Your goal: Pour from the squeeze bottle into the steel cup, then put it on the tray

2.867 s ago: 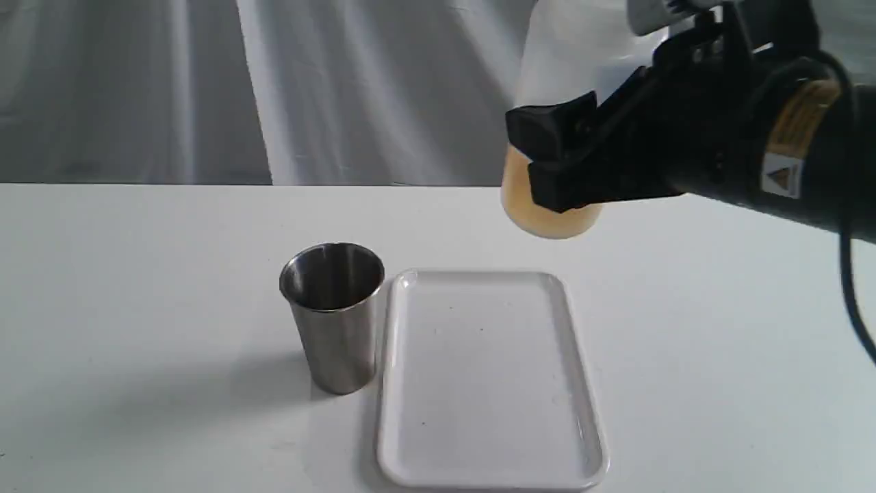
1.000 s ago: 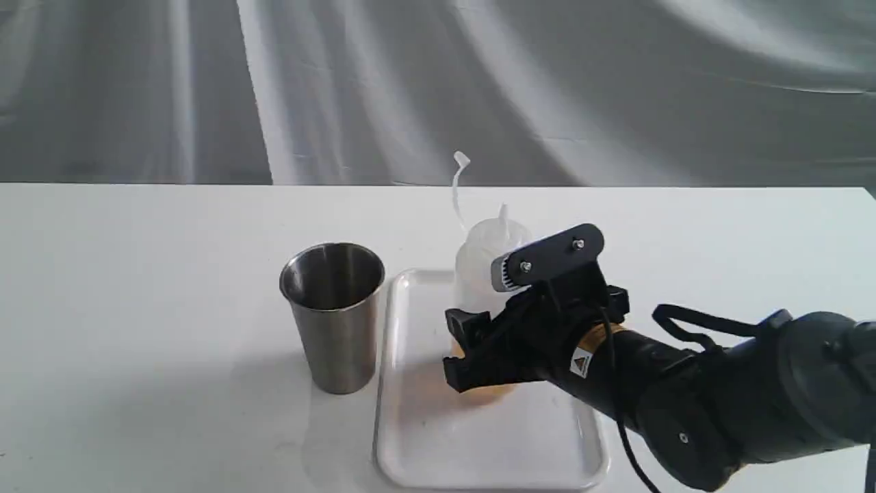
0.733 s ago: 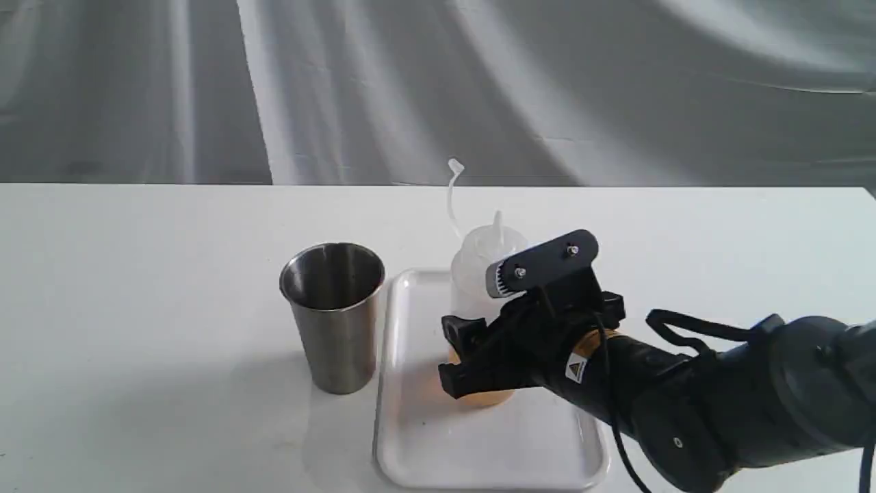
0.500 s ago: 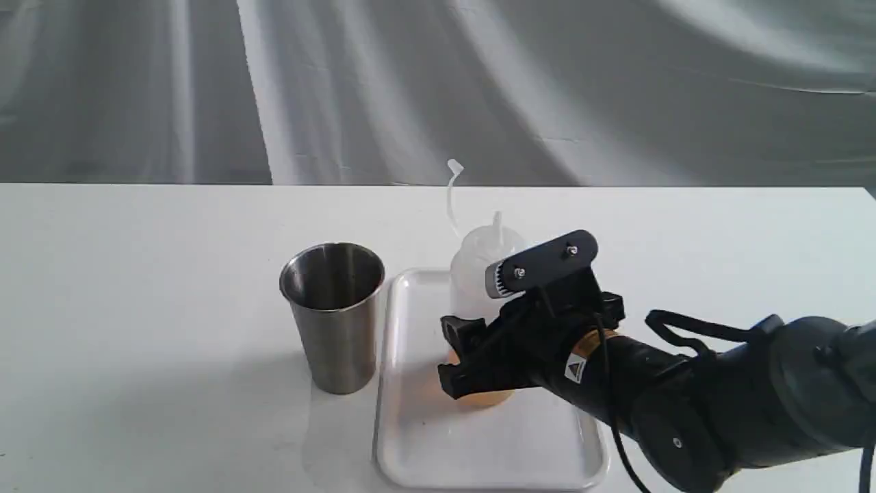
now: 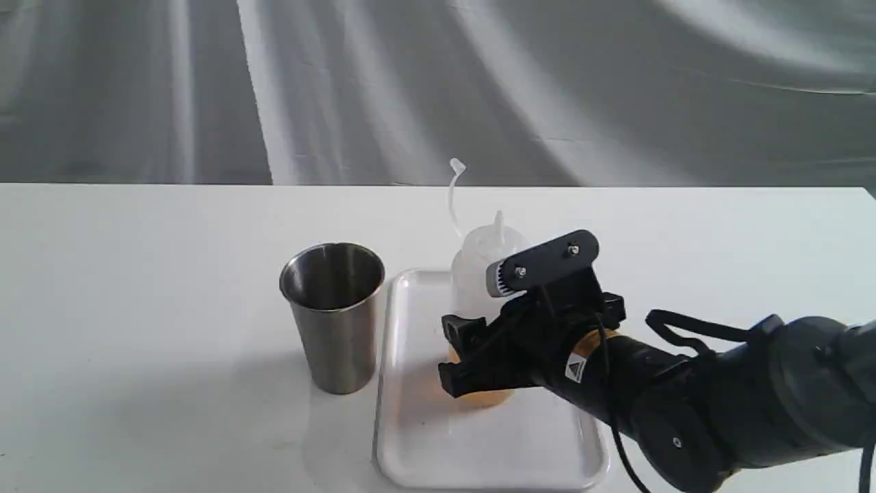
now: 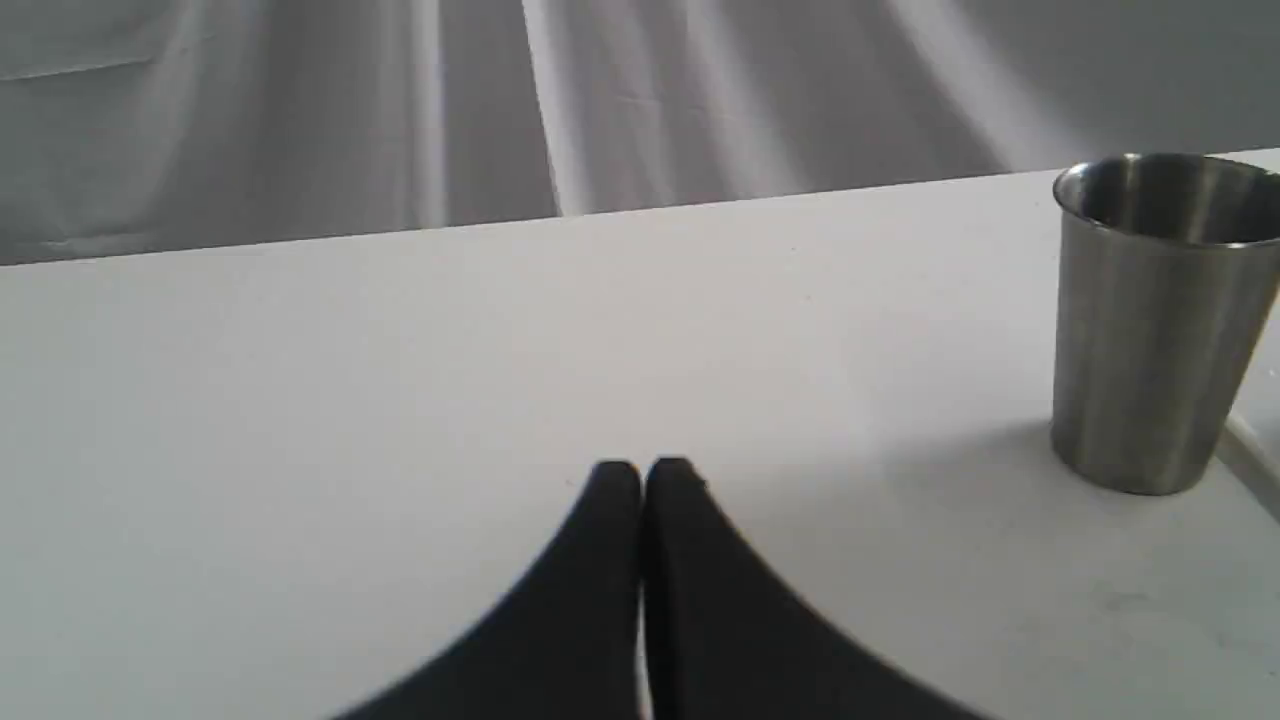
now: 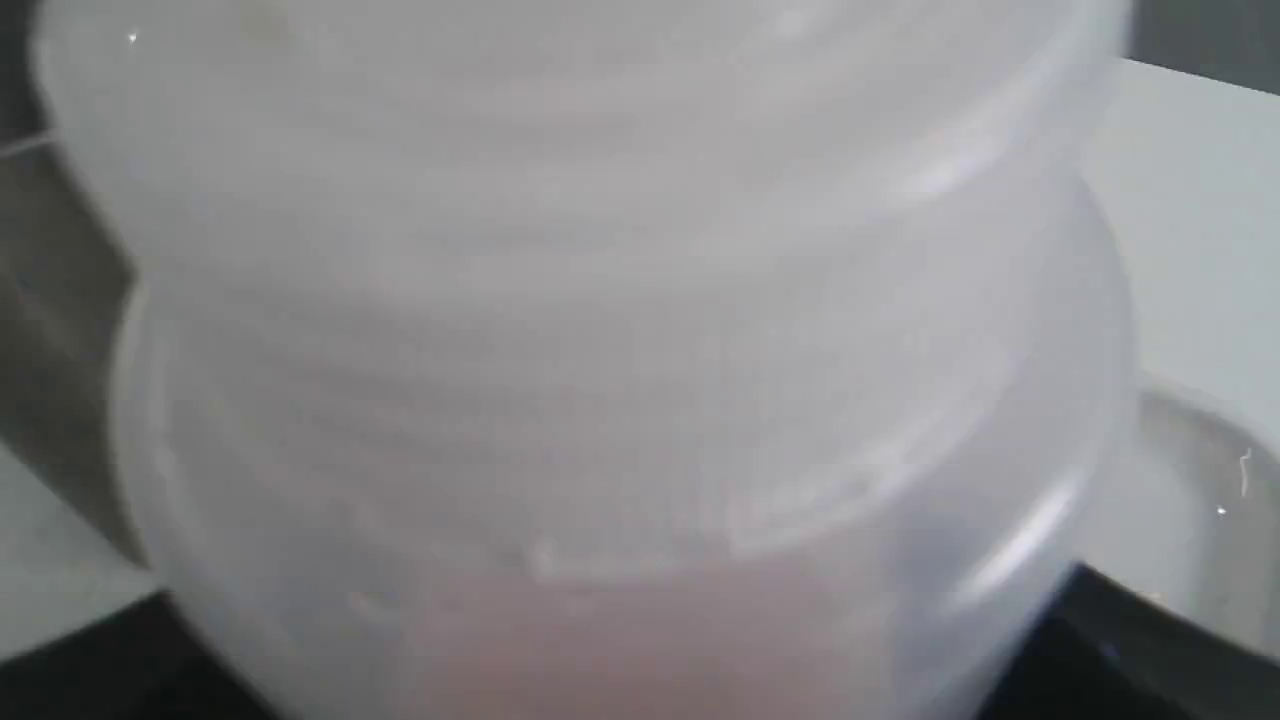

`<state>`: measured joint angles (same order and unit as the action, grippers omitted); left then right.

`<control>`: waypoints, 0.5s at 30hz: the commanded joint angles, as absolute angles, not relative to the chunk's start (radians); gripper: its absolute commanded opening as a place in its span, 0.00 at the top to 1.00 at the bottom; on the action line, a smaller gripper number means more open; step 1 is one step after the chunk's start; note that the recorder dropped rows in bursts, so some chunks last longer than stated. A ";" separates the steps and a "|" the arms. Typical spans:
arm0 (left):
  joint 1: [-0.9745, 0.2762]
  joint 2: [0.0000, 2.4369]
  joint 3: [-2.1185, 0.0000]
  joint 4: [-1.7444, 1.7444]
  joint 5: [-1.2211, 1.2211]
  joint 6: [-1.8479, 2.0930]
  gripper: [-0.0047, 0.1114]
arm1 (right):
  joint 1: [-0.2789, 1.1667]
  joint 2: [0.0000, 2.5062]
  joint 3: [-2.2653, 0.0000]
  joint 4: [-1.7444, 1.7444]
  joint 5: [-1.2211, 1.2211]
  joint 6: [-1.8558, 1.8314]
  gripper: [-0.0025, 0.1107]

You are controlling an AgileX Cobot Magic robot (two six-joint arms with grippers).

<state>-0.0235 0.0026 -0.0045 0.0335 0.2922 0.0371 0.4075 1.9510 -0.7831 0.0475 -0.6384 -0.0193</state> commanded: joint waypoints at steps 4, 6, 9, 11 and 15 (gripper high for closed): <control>-0.022 0.000 0.000 0.033 0.285 0.036 0.96 | 0.408 1.947 -0.783 0.052 -0.661 -0.022 0.14; -0.022 0.000 0.000 0.033 0.285 0.034 0.96 | 0.408 1.942 -0.783 0.052 -0.640 -0.022 0.10; -0.022 0.000 0.000 0.033 0.285 0.034 0.96 | 0.408 1.910 -0.783 0.052 -0.615 -0.022 0.09; -0.022 0.000 0.000 0.033 0.285 0.034 0.96 | 0.408 1.882 -0.781 0.052 -0.611 -0.022 0.09; -0.022 0.000 0.000 0.033 0.285 0.034 0.96 | 0.408 1.783 -0.781 0.046 -0.568 -0.022 0.09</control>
<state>-0.0235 0.0026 -0.0045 0.0335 0.2922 0.0371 0.4075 1.8308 -0.7831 0.0475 -0.5858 -0.0193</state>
